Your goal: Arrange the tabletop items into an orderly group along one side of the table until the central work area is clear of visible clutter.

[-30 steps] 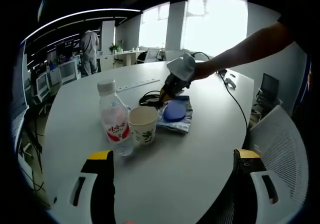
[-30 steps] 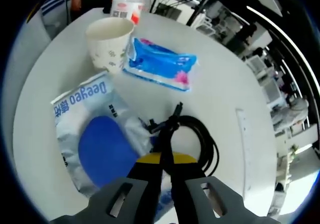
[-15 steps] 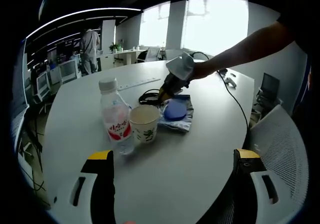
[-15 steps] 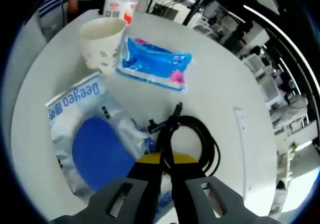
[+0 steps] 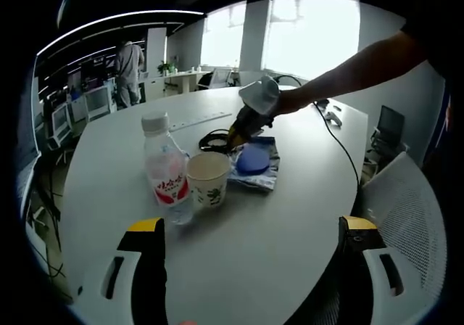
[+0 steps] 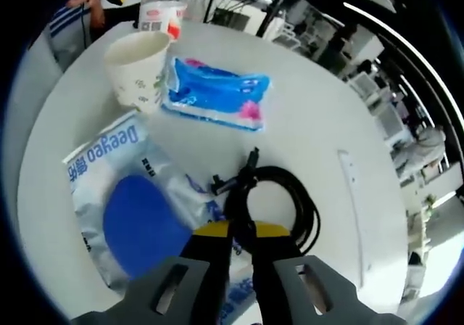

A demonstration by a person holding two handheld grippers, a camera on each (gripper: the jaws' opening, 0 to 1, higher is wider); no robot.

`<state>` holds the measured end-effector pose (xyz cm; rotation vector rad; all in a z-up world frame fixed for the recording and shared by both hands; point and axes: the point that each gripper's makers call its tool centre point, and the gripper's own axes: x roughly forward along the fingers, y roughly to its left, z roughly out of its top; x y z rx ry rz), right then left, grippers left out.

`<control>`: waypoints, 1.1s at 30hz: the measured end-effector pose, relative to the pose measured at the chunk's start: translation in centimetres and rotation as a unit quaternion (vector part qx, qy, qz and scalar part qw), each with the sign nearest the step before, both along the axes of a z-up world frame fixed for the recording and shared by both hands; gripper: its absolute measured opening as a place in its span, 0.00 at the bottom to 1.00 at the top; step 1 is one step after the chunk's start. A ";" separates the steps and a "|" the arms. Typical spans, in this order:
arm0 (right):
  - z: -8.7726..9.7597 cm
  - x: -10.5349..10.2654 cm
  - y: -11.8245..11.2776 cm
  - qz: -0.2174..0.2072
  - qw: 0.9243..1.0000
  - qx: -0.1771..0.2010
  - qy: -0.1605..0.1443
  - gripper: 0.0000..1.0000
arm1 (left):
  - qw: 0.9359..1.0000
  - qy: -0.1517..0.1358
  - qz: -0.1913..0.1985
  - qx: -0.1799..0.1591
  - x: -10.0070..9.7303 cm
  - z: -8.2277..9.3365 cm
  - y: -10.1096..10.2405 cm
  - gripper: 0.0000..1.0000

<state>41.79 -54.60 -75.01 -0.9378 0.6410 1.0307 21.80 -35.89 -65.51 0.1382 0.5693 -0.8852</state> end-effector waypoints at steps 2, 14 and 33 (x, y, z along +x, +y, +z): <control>0.2 0.0 -0.1 -0.001 1.000 0.003 -0.003 0.08 | 1.000 0.000 -0.001 -0.001 0.0 0.0 -0.2 0.98; 2.8 0.6 -0.7 -0.064 0.993 0.095 0.008 0.24 | 1.000 -0.003 -0.014 -0.005 0.1 0.3 -1.8 0.98; 6.2 -0.2 -1.8 -0.075 0.988 0.133 -0.009 0.28 | 1.000 0.000 -0.025 -0.010 -0.2 0.3 -4.2 0.97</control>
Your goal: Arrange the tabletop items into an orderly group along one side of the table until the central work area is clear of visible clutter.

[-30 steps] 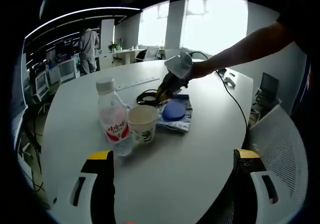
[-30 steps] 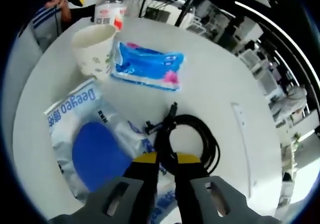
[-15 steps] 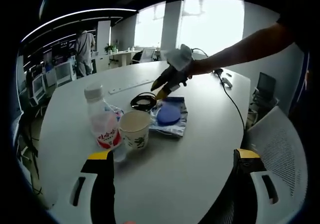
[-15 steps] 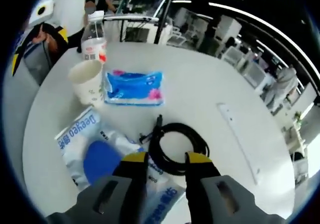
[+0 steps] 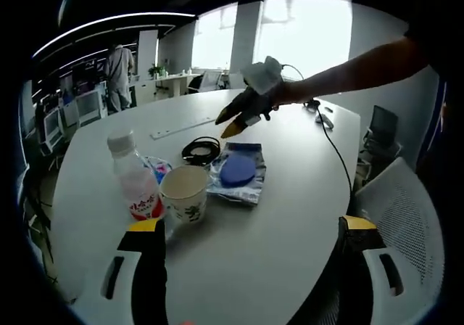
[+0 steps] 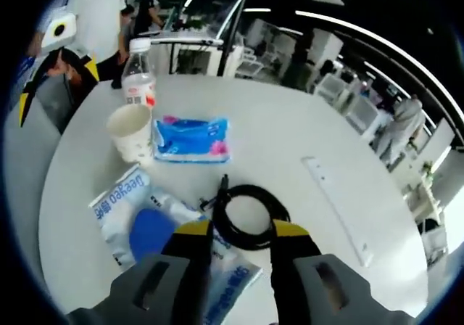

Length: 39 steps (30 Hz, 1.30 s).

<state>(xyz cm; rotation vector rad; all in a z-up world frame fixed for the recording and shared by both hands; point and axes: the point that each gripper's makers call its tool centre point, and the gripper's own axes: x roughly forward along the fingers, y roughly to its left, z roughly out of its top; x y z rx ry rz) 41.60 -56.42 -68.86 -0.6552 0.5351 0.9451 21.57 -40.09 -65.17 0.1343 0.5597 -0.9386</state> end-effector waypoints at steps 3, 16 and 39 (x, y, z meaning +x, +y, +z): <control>0.4 -0.2 -0.2 -0.002 1.000 0.003 -0.003 0.28 | 1.000 0.004 0.001 0.002 0.0 -0.3 -0.4 0.97; 1.0 -0.9 -1.8 -0.013 1.000 0.008 -0.003 0.28 | 0.999 0.033 0.008 0.009 -0.1 -1.7 -2.3 0.84; -0.1 -2.5 -5.1 -0.056 0.997 0.026 0.041 0.33 | 0.999 0.041 0.026 0.019 1.2 -2.6 -4.8 0.67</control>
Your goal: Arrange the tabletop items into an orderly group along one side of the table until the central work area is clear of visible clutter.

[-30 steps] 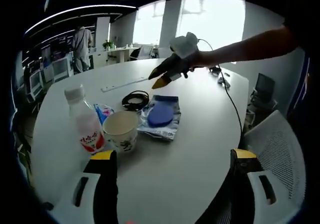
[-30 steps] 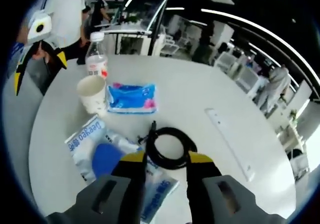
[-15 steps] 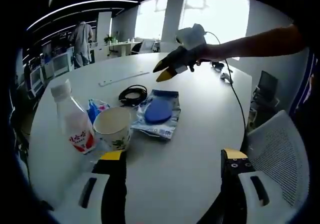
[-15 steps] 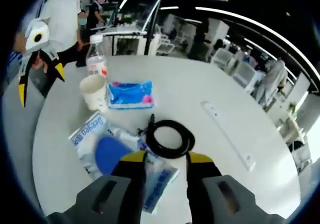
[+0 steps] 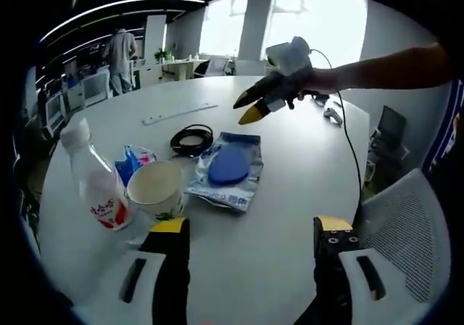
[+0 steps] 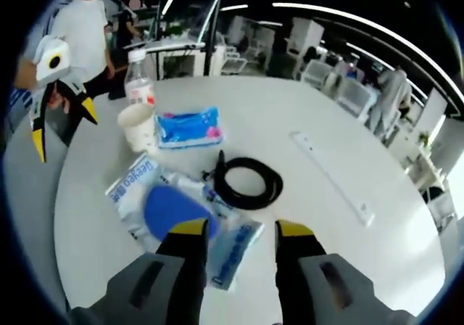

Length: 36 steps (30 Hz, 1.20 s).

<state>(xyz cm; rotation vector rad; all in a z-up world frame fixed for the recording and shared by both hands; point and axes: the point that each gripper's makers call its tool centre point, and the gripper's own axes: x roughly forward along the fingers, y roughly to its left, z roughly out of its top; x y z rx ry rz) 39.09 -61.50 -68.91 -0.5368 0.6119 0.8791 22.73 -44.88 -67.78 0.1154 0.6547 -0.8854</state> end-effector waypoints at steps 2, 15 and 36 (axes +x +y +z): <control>-0.2 -0.1 -0.2 -0.001 1.000 -0.001 0.003 0.33 | 1.000 0.002 0.001 0.000 0.0 -0.1 -0.1 0.66; -1.5 -0.8 -1.7 -0.009 1.000 -0.007 0.022 0.29 | 1.000 0.007 0.010 -0.002 1.0 -1.1 -1.8 0.57; -3.5 -1.8 -2.8 -0.009 0.999 -0.016 0.046 0.24 | 0.999 0.031 0.015 0.011 1.8 -3.3 -2.8 0.51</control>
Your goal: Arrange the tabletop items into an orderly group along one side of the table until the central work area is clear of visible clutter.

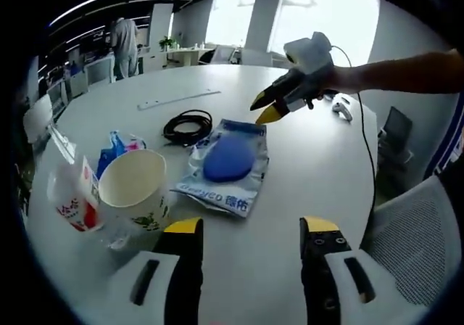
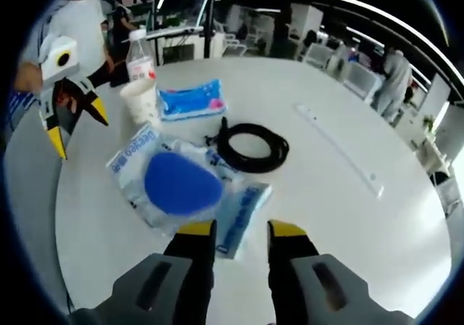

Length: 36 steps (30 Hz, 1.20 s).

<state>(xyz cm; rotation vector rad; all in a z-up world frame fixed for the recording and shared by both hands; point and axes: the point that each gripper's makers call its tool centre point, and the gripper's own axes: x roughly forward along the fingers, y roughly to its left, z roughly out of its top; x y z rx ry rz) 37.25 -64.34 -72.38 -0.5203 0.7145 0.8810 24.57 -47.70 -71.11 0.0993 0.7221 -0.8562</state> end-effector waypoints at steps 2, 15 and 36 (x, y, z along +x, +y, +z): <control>-0.3 -0.1 -0.1 0.000 1.000 -0.001 0.003 0.23 | 1.000 0.004 0.005 0.000 0.2 -0.3 0.0 0.49; -1.3 -0.5 -0.4 -0.006 1.000 -0.001 0.021 0.15 | 0.999 0.025 0.024 -0.003 0.9 -1.5 -0.2 0.43; -2.2 -1.0 -0.4 -0.020 0.999 0.008 0.043 0.09 | 0.997 0.052 0.055 -0.004 2.2 -3.3 -0.5 0.34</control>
